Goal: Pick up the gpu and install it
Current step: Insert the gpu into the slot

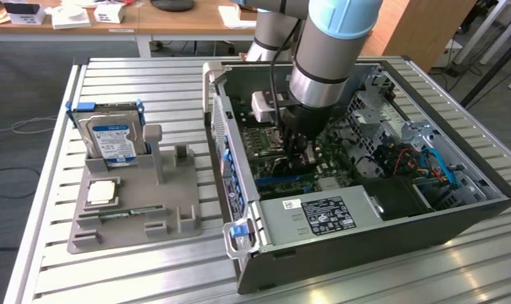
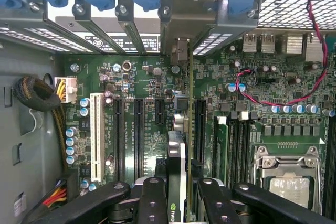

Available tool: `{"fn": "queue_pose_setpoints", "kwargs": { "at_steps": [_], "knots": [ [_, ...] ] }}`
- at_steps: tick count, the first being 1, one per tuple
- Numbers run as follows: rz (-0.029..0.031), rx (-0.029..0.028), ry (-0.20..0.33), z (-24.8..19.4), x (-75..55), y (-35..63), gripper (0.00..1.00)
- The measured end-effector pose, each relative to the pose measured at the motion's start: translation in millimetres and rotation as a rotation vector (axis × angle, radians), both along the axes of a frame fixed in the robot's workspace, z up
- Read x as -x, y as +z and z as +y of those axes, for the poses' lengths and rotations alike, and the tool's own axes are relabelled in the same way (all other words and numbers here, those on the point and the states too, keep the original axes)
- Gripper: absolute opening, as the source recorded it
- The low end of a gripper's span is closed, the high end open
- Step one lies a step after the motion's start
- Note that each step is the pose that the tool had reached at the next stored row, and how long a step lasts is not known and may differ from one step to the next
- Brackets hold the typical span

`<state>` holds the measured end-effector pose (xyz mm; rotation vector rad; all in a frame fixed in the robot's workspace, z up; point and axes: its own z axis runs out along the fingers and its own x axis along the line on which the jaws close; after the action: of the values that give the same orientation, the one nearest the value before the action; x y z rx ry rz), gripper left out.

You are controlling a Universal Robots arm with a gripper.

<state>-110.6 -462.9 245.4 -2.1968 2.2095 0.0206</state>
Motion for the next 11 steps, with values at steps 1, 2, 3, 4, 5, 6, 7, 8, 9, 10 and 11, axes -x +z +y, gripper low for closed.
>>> {"fn": "queue_pose_setpoints", "kwargs": {
  "at_steps": [1,2,3,4,5,6,7,8,9,10,11],
  "knots": [
    [0.0002,0.0001,0.0,0.0,0.2,-0.1,0.27],
    [0.0003,0.0002,0.0,0.0,0.3,-0.1,0.27],
    [0.0003,0.0002,0.0,0.0,0.5,-0.2,0.27],
    [0.0002,0.0001,0.0,0.0,0.5,-0.3,0.27],
    [0.0002,0.0001,0.0,0.0,0.5,-0.4,0.27],
    [0.0003,0.0001,0.0,0.0,0.5,-0.5,0.27],
    [0.0002,0.0,0.0,0.0,0.5,-0.5,0.27],
    [0.0002,0.0001,0.0,0.0,0.5,-0.5,0.27],
    [0.0002,0.0,0.0,0.0,0.5,-0.5,0.27],
    [0.0002,0.0,-0.001,0.0,0.5,-0.5,0.27],
    [0.0002,0.0,-0.002,0.0,0.5,-0.6,0.27]
  ]
}}
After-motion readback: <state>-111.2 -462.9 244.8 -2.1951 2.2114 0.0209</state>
